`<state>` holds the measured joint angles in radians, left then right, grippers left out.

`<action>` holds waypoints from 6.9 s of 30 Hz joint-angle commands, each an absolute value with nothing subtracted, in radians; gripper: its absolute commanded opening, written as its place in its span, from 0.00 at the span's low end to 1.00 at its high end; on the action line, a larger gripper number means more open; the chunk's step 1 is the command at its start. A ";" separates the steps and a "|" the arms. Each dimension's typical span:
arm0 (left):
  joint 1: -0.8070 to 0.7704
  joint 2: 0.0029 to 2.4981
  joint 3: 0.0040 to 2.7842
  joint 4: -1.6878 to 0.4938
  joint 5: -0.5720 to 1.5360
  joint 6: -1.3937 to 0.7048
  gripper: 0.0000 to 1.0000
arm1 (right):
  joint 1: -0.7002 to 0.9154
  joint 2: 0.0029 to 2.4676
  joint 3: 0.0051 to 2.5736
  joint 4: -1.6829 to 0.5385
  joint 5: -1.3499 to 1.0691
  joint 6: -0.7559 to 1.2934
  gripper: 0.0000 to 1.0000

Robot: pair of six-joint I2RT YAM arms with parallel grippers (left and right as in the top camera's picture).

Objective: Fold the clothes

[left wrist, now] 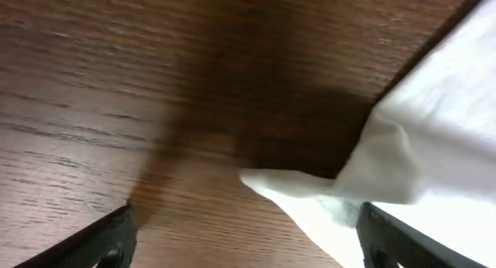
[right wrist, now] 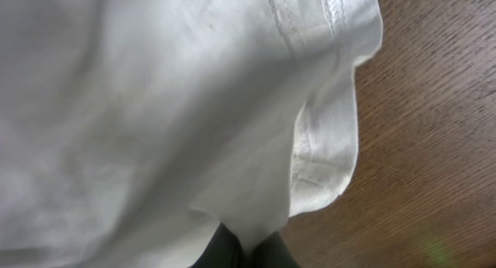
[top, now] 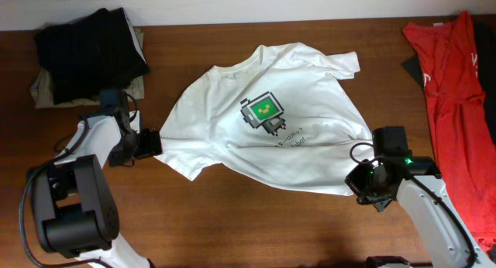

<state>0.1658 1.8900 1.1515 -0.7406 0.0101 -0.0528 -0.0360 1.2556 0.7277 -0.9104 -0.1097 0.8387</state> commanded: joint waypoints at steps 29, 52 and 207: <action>0.174 1.081 1.567 -1.177 -0.034 -0.228 0.00 | -0.039 1.158 1.506 -1.434 0.099 0.581 0.04; 0.153 2.057 2.370 -1.270 -0.011 -0.216 0.29 | -0.040 1.900 2.342 -1.473 0.119 0.506 0.38; 0.025 1.672 1.287 -1.071 0.033 -0.339 0.99 | -0.213 2.528 2.020 -0.567 -0.067 0.375 0.04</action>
<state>0.0776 1.6627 1.3327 -1.0927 0.0002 -0.3588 -0.1799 2.4474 1.9308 -0.4957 -0.0807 0.3622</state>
